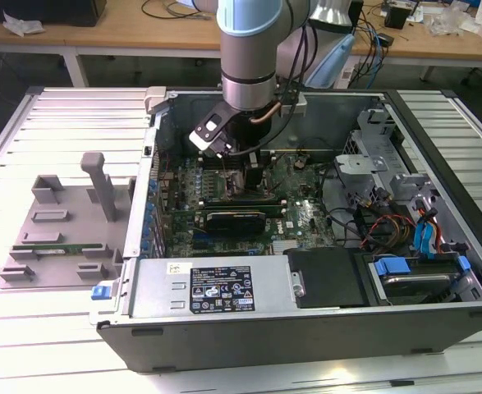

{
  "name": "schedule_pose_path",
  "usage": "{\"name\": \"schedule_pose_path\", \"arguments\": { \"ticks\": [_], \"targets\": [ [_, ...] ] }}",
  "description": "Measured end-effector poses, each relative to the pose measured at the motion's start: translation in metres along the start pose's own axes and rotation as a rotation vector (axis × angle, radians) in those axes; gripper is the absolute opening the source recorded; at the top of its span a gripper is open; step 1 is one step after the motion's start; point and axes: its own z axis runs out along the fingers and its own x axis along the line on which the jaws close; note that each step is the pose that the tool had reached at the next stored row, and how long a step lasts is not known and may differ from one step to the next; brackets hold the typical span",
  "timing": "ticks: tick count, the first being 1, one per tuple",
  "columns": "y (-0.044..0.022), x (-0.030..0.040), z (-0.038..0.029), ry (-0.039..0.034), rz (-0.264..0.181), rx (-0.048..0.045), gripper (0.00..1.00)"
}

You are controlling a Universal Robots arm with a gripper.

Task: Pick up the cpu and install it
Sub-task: 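Place the cpu into insertion slot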

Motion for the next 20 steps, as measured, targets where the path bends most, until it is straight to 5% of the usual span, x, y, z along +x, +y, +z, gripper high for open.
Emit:
{"name": "schedule_pose_path", "arguments": {
  "ticks": [20],
  "targets": [
    [-0.0038, 0.0027, 0.008, -0.0021, 0.032, 0.0008, 0.55]
  ]
}}
